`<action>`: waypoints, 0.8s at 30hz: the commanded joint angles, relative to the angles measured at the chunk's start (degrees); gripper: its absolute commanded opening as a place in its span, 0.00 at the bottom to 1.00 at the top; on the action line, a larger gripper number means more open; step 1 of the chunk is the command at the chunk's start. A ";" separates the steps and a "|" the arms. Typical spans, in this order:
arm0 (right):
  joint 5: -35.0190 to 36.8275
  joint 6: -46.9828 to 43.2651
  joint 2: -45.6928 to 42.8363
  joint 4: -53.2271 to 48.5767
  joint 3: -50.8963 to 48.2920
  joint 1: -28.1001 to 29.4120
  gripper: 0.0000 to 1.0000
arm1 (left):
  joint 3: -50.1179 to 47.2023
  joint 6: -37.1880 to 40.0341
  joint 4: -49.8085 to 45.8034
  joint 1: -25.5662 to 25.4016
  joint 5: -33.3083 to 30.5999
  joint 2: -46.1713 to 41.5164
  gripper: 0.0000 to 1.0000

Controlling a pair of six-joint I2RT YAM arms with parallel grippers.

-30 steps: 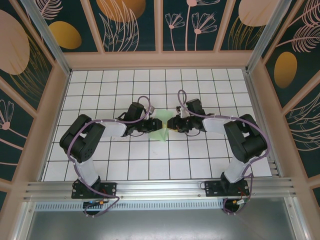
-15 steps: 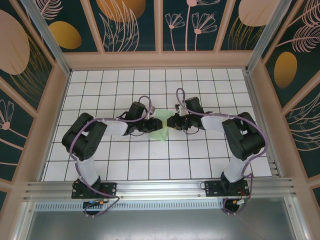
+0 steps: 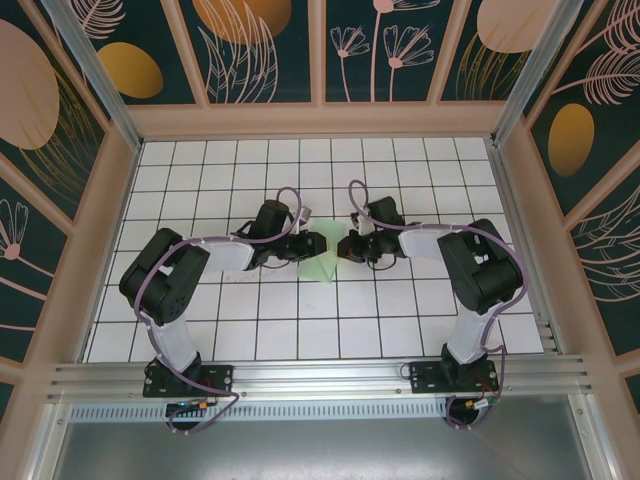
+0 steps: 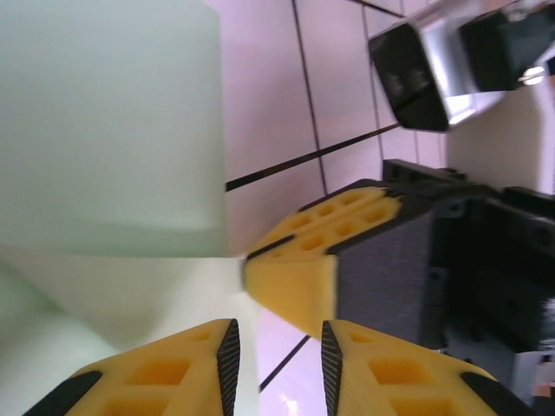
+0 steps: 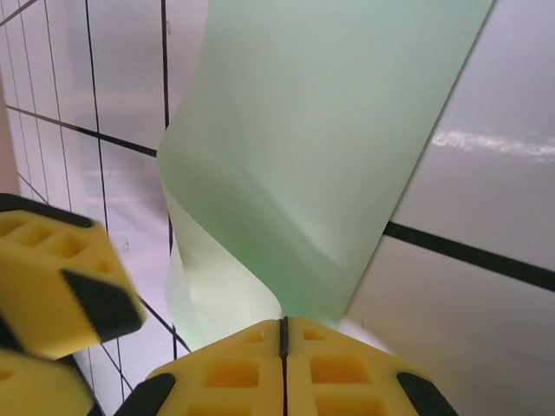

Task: Fold a paper plane with a square sheet of paper (pick it up from the middle)
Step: Fold the triangle a second time at the center of the table.

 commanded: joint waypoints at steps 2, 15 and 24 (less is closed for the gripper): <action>0.79 -2.12 1.58 -1.34 2.27 0.51 0.07 | -0.39 -1.74 2.93 -0.74 1.39 -0.17 0.33; 0.83 -3.22 3.58 -2.52 4.24 0.86 0.07 | 0.95 -1.42 0.73 -0.98 1.13 3.61 0.29; 0.92 -3.73 4.86 -2.90 5.20 1.05 0.07 | 1.23 -0.91 -1.00 -0.91 0.23 4.47 0.28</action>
